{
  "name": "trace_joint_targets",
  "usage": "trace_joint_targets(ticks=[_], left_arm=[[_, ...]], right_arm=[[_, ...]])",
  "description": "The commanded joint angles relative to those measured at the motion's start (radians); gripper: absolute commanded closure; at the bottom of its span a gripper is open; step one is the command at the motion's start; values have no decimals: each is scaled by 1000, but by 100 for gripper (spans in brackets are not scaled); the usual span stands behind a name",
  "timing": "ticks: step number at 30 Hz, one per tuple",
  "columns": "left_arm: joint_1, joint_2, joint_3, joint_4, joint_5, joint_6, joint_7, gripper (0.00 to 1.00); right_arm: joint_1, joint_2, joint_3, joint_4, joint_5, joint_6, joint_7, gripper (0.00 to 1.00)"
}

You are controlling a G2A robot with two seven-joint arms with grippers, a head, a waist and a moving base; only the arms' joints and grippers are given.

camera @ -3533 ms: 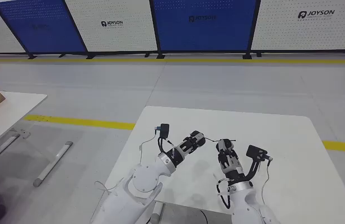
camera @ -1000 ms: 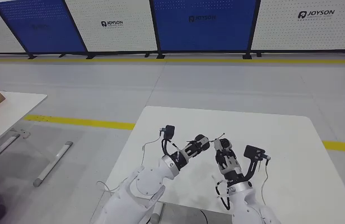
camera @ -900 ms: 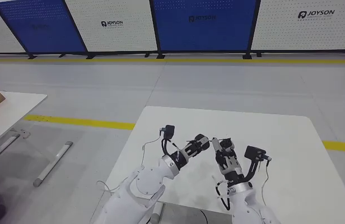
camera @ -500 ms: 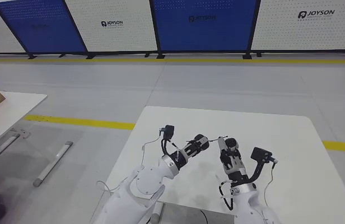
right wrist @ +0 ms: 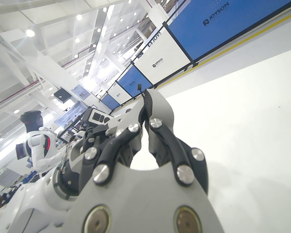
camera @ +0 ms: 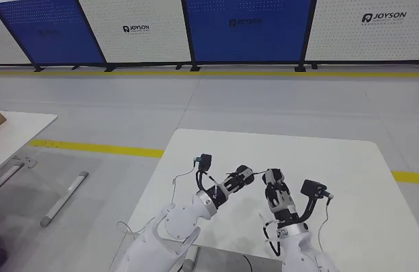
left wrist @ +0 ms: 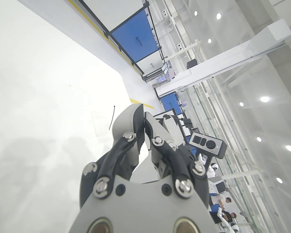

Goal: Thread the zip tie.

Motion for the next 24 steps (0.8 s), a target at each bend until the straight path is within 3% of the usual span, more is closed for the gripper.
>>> trace_joint_targets(ticks=[1,19,24], left_arm=[[0,0,0,0,1,-1,0,100],[-4,2,5,-7,10,4,-5,100],[-7,2,5,-6,17,47,-8,100]], right_arm=[[0,0,-1,1,-3,0,0,100],[3,-2,-2,15,4,0,-1,100],[-1,-2,2,7,6,-2,-3,100]])
